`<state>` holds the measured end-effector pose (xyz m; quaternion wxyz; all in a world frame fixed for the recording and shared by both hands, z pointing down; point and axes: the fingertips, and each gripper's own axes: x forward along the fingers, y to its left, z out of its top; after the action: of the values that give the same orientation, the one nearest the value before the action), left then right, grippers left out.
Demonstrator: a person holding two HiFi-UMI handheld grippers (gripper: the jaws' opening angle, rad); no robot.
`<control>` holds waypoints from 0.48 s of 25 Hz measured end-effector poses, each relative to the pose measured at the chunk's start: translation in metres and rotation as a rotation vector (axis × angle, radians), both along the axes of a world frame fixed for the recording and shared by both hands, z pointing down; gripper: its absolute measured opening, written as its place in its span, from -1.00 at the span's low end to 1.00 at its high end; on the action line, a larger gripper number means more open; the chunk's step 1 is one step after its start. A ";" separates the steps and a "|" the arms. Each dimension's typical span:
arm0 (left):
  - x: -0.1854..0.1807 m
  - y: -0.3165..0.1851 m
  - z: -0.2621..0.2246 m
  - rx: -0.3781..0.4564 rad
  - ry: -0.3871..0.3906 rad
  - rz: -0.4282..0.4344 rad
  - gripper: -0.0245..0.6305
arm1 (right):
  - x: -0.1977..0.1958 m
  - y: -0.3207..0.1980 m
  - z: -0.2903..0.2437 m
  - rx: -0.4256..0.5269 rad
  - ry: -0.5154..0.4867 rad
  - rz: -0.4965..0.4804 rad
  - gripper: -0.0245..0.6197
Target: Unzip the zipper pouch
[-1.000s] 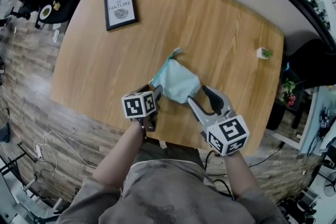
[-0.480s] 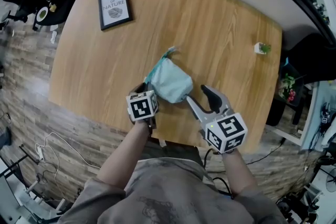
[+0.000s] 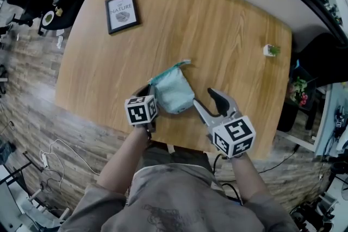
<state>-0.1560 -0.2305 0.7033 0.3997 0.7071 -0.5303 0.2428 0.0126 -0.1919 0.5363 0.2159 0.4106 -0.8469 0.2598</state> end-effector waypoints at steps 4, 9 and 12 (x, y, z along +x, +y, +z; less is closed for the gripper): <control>-0.007 -0.013 -0.044 0.186 -0.057 0.130 -0.87 | -0.003 -0.006 -0.017 0.042 -0.002 -0.001 -0.27; -0.012 -0.021 -0.119 0.448 -0.240 0.325 -0.87 | -0.008 -0.014 -0.047 0.107 -0.015 0.002 -0.27; -0.017 -0.023 -0.158 0.550 -0.319 0.382 -0.88 | -0.010 -0.018 -0.069 0.154 -0.027 0.003 -0.27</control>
<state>-0.1728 -0.2531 0.5453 0.0546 0.8275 -0.4899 0.2687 0.0028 -0.2099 0.4671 0.1721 0.4239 -0.8665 0.1998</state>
